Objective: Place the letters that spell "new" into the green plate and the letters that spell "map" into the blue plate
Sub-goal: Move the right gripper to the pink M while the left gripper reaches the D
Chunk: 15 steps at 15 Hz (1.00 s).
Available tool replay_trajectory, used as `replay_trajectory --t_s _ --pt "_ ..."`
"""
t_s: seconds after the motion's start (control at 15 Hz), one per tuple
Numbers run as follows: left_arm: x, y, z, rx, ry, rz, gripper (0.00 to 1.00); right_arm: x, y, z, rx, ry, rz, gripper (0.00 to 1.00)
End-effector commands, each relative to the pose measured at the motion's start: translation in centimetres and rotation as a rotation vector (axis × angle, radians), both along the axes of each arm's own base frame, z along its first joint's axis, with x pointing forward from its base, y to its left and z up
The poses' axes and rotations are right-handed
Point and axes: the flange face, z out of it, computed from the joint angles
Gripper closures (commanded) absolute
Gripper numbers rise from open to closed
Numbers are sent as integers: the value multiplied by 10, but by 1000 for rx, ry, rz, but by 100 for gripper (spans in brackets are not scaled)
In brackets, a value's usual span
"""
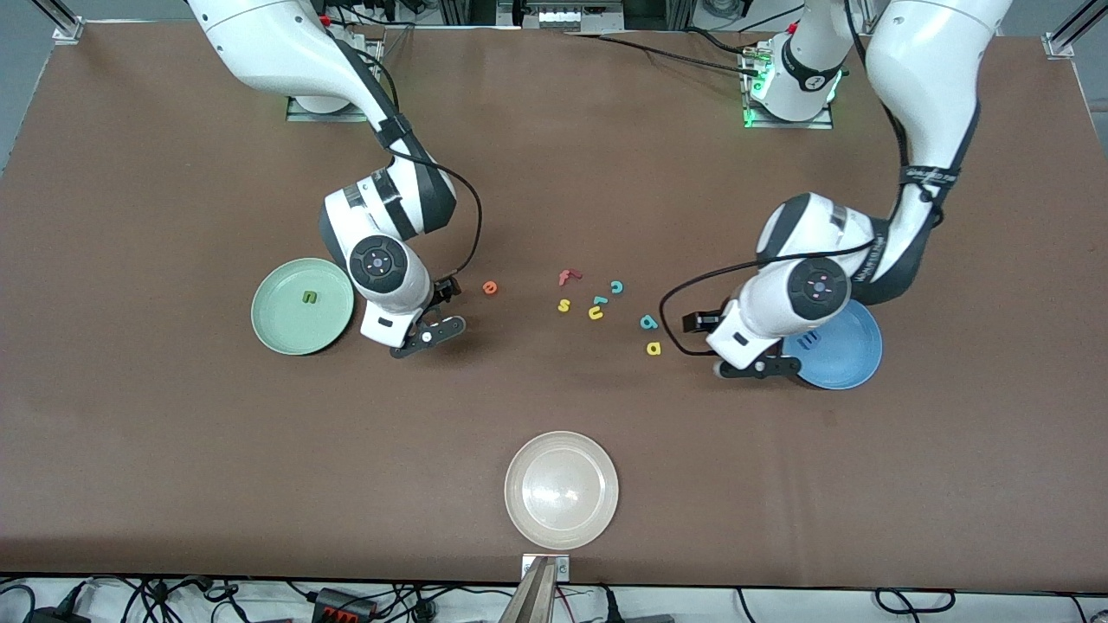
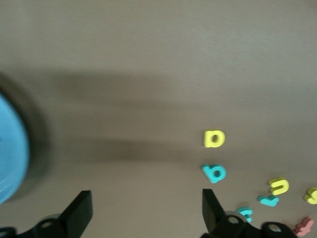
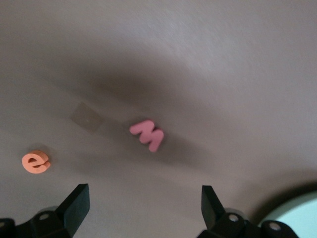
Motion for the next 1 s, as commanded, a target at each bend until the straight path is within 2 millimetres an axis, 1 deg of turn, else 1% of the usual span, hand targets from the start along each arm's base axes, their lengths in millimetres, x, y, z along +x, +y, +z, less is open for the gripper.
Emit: replay_trajectory --t_s 0.0,0.07,0.13,0.2,0.27,0.33,0.4,0.47,0.53,0.67,0.74,0.8,0.94 --pt "6 -24 -18 -13 -31 -11 10 7 14 -3 2 -15 144 0" --pt "5 -36 -24 -18 -30 -24 12 9 15 -5 2 -27 176 0" --pt "3 -44 -30 -18 -26 -33 13 12 16 -6 6 -46 197 0" --pt "3 -47 -37 -21 -24 -36 14 13 16 -11 10 -51 214 0" --pt "5 -49 -41 -32 -40 -34 18 12 16 -16 11 -48 228 0" --pt "3 -56 -44 -33 -62 -53 20 12 17 -22 13 -46 244 0" --pt "3 -58 -50 -15 -72 -76 21 13 18 -26 21 -56 263 0" --pt "1 -58 -58 8 -77 -102 21 14 19 -28 30 -65 304 0" --pt "2 -58 -63 12 -89 -109 22 16 18 -33 38 -67 367 0" --pt "5 -59 -72 -2 -111 -92 22 20 17 -42 63 -89 487 0" --pt "4 -60 -79 -6 -109 -89 22 21 15 -45 68 -90 520 0" --pt "5 -61 -80 -14 -120 -84 22 21 15 -46 68 -87 527 0" --pt "6 -63 -88 -25 -132 -73 23 18 15 -48 66 -79 525 10"
